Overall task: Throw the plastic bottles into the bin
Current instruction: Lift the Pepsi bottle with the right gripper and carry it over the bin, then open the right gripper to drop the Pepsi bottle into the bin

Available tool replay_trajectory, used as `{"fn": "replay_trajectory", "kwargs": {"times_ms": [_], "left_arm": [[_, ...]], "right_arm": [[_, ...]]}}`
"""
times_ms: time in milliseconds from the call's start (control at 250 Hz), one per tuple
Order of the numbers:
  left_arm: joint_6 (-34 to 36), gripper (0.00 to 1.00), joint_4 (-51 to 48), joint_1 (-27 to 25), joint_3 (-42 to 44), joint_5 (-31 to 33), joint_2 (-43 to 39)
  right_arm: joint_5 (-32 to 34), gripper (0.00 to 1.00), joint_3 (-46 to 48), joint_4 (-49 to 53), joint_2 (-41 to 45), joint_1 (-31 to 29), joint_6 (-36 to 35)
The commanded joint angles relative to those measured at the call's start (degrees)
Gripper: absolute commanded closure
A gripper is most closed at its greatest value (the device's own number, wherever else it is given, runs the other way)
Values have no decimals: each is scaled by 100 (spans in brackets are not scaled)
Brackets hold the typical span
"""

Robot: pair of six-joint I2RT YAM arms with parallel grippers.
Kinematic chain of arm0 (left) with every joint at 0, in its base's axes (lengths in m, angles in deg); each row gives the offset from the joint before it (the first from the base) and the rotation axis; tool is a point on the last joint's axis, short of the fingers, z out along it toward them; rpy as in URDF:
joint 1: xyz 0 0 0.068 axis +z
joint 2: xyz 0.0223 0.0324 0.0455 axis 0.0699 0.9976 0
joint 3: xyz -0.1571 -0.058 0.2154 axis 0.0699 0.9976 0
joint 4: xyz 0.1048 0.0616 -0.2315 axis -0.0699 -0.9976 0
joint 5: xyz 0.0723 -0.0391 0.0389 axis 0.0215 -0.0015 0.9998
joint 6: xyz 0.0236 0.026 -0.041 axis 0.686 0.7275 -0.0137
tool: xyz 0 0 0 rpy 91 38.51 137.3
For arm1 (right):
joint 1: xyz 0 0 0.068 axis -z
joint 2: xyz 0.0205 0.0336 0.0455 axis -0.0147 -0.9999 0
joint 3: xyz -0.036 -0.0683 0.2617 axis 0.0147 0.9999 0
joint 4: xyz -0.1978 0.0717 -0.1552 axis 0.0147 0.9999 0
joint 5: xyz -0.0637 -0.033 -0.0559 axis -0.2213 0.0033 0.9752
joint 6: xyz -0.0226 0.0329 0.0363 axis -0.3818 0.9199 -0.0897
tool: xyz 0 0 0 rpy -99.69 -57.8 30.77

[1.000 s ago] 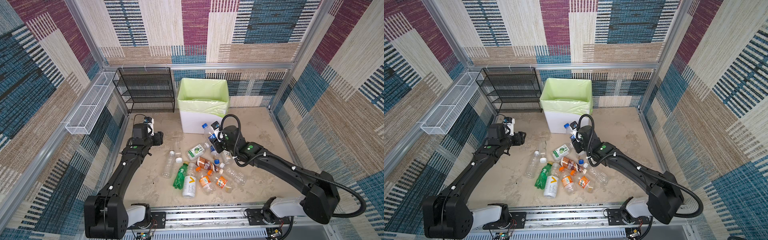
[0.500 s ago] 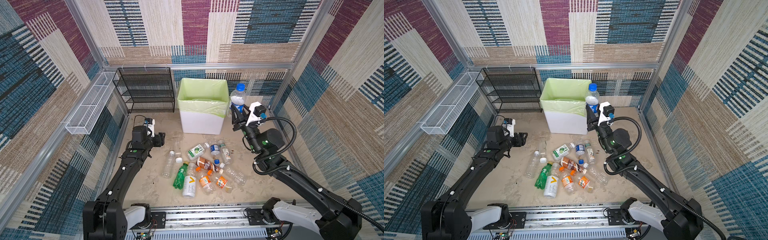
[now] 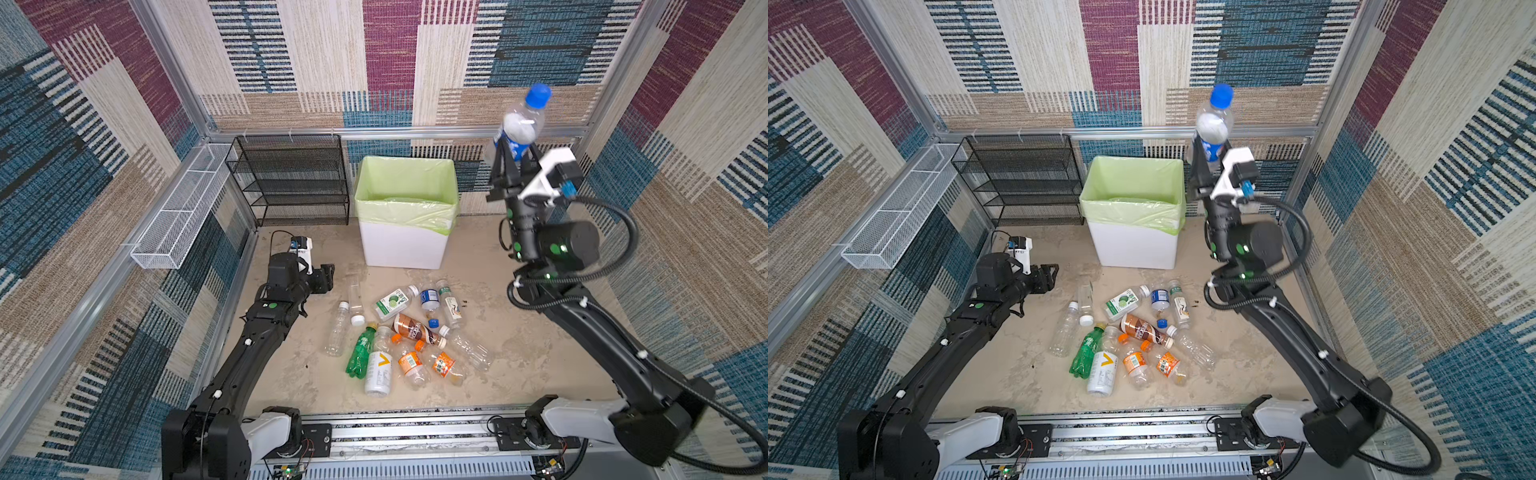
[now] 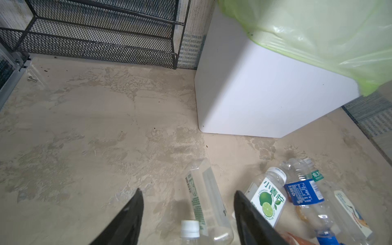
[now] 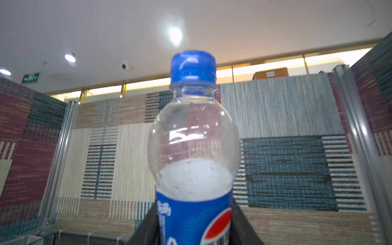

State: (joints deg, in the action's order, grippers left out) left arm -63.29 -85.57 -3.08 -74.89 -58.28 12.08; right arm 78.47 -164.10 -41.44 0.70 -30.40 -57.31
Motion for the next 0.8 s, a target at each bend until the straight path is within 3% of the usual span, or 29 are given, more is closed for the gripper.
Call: {"fn": "replay_trajectory", "kwargs": {"times_ms": [0,32,84,120,160,356,540,796], "left_arm": [[-546,31,-216,-118,-84,61,4],[-591,30,-225,-170,-86,51,-13],[-605,28,-282,-275,-105,80,-32],[-590,25,-339,-337,-127,137,-41],[-565,23,-388,-416,-139,197,-34],[-474,19,-479,-706,-242,450,254],[-552,18,-520,-1067,-328,699,695],[-756,18,-836,-1344,-603,802,1626]], "right_arm": [[-155,50,-2259,3852,-1546,99,443],[-153,43,-2808,4306,-1900,125,491],[-93,24,-3348,4702,-2218,161,589],[-62,18,-3372,4692,-2223,170,611],[-86,0,-3124,4424,-2059,170,601],[46,1,-2026,3673,-1247,261,606],[346,1,38,2929,-3,489,851],[389,1,2574,3582,1383,1162,2047]]}}
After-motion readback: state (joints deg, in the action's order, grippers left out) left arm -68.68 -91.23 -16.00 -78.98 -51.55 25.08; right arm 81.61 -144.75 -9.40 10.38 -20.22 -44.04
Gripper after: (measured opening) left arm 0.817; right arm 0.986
